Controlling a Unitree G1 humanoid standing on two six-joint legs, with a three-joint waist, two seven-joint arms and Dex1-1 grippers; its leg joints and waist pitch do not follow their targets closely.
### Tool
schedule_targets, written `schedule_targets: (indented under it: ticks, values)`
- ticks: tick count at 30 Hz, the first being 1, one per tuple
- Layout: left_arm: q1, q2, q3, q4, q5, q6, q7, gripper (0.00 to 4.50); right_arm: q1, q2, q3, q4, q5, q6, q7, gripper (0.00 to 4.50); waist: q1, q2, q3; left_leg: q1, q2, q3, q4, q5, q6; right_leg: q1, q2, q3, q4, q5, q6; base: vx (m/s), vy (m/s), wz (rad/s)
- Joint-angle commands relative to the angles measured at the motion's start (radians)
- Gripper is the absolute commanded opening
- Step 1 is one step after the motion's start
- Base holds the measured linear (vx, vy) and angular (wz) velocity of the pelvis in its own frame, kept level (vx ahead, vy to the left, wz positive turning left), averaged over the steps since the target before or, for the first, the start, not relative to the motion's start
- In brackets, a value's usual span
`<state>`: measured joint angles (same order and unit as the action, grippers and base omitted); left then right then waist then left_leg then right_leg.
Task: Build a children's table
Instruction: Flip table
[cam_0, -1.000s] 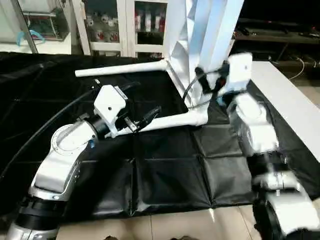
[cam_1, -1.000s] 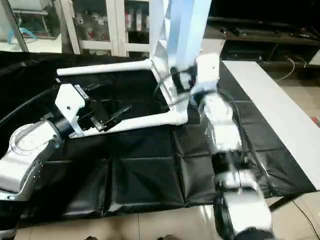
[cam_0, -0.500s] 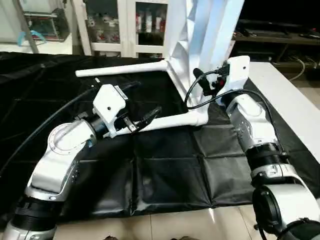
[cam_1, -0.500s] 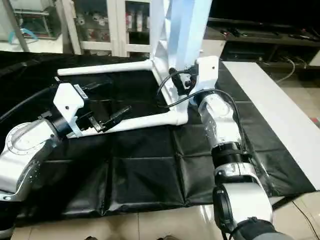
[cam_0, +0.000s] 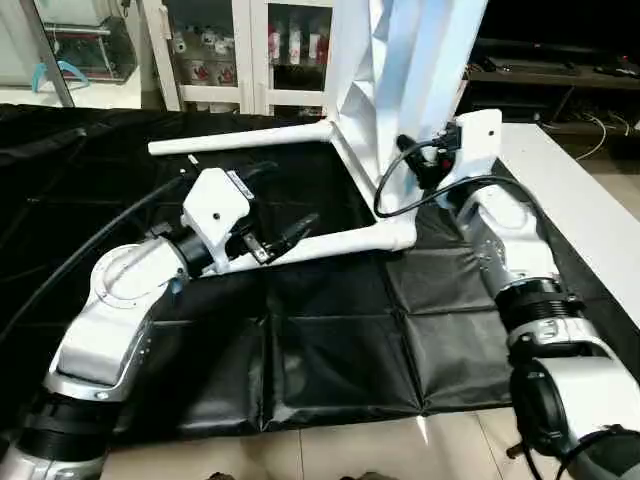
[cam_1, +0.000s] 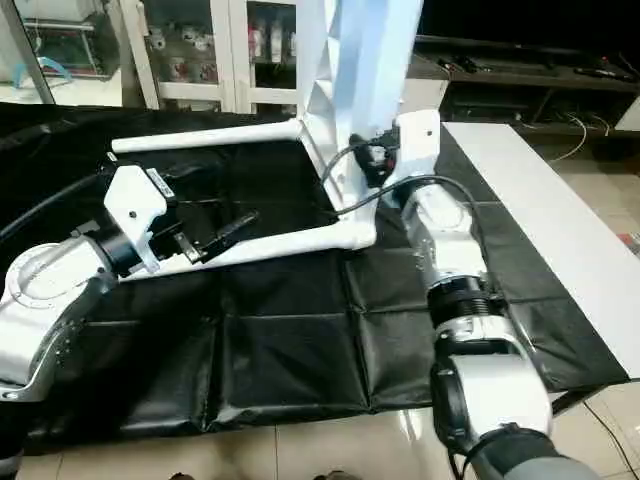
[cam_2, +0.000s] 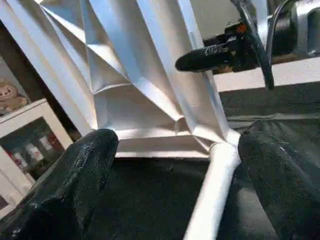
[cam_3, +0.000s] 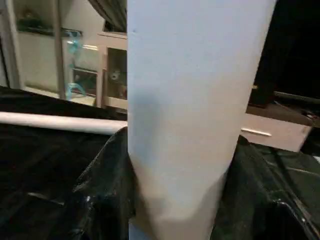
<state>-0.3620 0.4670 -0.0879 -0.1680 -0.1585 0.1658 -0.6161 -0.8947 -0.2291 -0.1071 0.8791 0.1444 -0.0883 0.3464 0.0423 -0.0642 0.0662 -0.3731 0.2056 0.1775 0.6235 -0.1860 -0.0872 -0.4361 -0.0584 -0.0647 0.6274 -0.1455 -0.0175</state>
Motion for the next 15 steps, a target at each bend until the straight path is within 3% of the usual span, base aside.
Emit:
schedule_targets:
  ticks: [1,3,7,10,15]
  values:
    - [-0.019,0.005,0.006,-0.005,0.024,-0.012,0.020,4.50,-0.032,-0.029,0.021,-0.005,-0.039,-0.047,-0.004,2.01,0.005,0.008,-0.077,0.009,0.016,-0.004,-0.072,-0.260,-0.019,0.054,-0.063,0.042,-0.075,-0.356,-0.140,0.000,0.000,0.00]
    - [-0.020,0.005,0.006,-0.002,0.028,-0.015,0.024,4.50,-0.034,-0.032,0.023,-0.004,-0.043,-0.051,-0.005,2.00,0.006,0.008,-0.077,0.009,0.016,-0.004,-0.072,-0.254,-0.017,0.054,-0.062,0.042,-0.073,-0.342,-0.143,0.000,0.000,0.00]
    - [-0.056,0.002,0.033,0.015,0.043,-0.017,0.058,4.50,-0.058,-0.083,0.057,-0.033,-0.129,-0.091,-0.064,1.98,0.009,0.010,-0.078,0.009,0.015,-0.003,-0.071,-0.241,-0.017,0.055,-0.060,0.042,-0.071,-0.319,-0.151,0.000,0.000,0.00]
    - [-0.068,0.002,0.044,0.015,0.047,-0.017,0.068,4.50,-0.075,-0.104,0.062,-0.043,-0.154,-0.099,-0.091,1.98,0.014,0.005,-0.080,0.008,0.013,0.001,-0.067,-0.220,-0.015,0.056,-0.060,0.043,-0.067,-0.296,-0.152,0.000,0.000,0.00]
    - [-0.089,0.005,0.049,0.018,0.073,-0.027,0.093,4.50,-0.121,-0.151,0.078,-0.065,-0.200,-0.097,-0.139,1.98,0.026,0.007,-0.089,-0.005,0.012,0.006,-0.059,-0.109,0.016,0.058,-0.055,0.044,-0.046,-0.144,-0.176,0.000,0.000,0.00]
